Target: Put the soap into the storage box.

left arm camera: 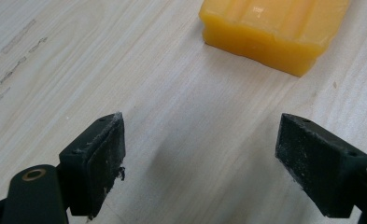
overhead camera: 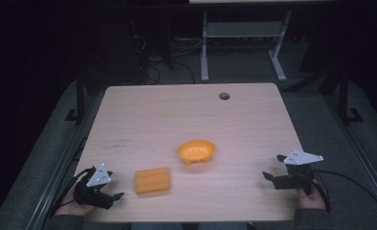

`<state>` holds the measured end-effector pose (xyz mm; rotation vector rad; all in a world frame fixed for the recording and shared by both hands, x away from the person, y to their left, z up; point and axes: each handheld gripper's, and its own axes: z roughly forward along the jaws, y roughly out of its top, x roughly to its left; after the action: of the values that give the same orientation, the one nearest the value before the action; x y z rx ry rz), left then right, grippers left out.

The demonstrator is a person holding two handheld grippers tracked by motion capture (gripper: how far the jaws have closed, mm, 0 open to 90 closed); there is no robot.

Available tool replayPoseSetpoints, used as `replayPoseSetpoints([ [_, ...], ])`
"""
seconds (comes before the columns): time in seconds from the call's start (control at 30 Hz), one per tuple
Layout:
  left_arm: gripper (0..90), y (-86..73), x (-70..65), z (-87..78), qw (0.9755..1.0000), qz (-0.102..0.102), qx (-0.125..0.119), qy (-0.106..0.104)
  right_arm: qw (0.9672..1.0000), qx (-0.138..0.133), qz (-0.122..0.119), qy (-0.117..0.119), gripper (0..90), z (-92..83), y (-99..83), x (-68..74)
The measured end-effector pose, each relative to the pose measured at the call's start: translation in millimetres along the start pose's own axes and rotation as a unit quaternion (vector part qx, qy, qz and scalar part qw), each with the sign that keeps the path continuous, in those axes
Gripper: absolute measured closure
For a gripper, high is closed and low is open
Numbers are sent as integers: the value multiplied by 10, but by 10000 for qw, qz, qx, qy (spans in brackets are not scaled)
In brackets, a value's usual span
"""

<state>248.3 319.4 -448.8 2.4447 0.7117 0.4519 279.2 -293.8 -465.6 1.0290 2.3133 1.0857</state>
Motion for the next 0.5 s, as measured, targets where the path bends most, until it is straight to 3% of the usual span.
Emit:
replayPoseSetpoints([
  [0.5, 153, 44, -17, -36, 9999, 61, -89, -19, 10000, 1, -9, 43, 137, 1, 2, 8],
])
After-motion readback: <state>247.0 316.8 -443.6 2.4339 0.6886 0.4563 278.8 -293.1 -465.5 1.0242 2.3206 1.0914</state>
